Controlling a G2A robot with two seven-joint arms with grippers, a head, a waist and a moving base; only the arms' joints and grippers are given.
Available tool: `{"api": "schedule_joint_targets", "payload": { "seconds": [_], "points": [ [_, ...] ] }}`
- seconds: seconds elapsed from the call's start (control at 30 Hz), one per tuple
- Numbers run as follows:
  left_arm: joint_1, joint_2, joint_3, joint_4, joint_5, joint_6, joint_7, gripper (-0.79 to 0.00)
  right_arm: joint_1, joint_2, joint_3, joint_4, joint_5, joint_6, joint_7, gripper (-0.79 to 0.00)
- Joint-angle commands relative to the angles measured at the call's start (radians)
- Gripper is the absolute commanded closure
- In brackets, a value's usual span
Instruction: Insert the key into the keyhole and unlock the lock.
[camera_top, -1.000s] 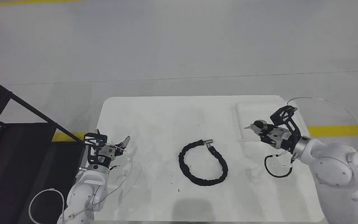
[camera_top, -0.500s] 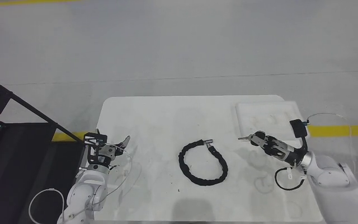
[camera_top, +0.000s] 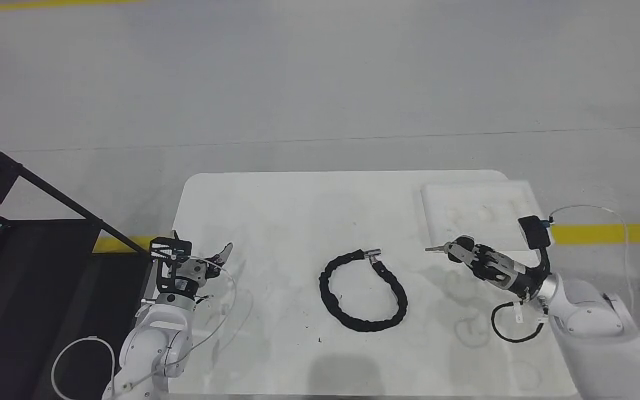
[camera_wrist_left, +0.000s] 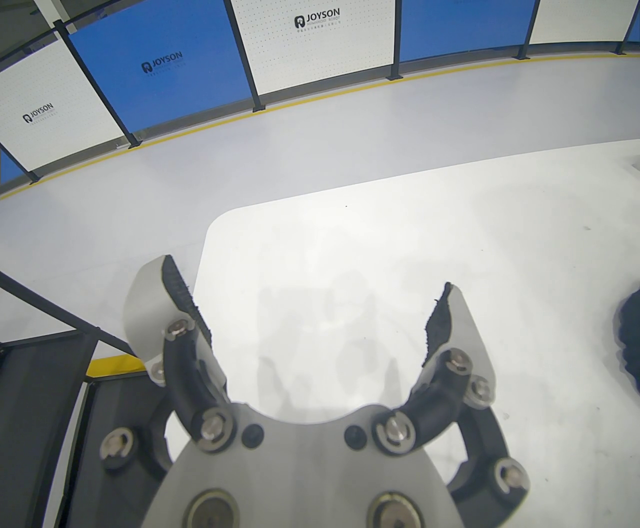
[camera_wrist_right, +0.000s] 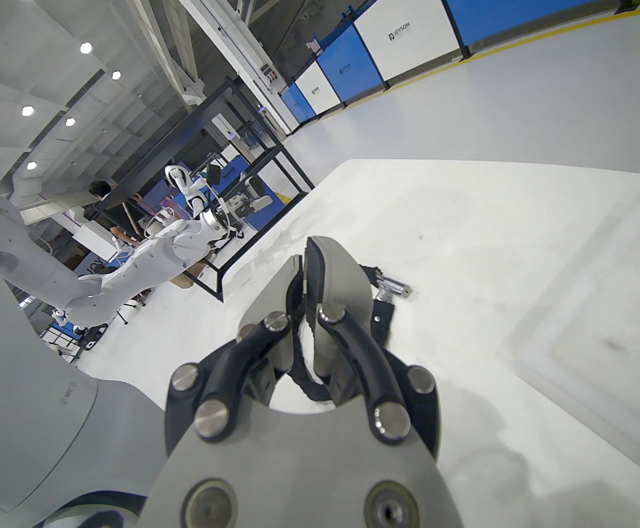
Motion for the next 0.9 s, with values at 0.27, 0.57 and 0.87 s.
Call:
{"api": "schedule_joint_targets", "payload": {
  "seconds": [0.27,0.57,0.87],
  "points": [
    [0.0,0.0,0.0,0.0,0.0,0.0,0.0,-0.785,0.094,0.084,-0.195,-0.091,0.376,0.107,0.129,0.0],
    [0.0,0.0,0.0,0.0,0.0,0.0,0.0,-0.785,0.091,0.186,-0.232,-0.054,0.491,0.103,0.126,0.0],
    [-0.104,-0.01,0.132,0.021,0.117,-0.014,-0.023,-0.785,0.07,0.22,-0.268,0.019,0.505,0.036,0.058,0.0]
  ]
}}
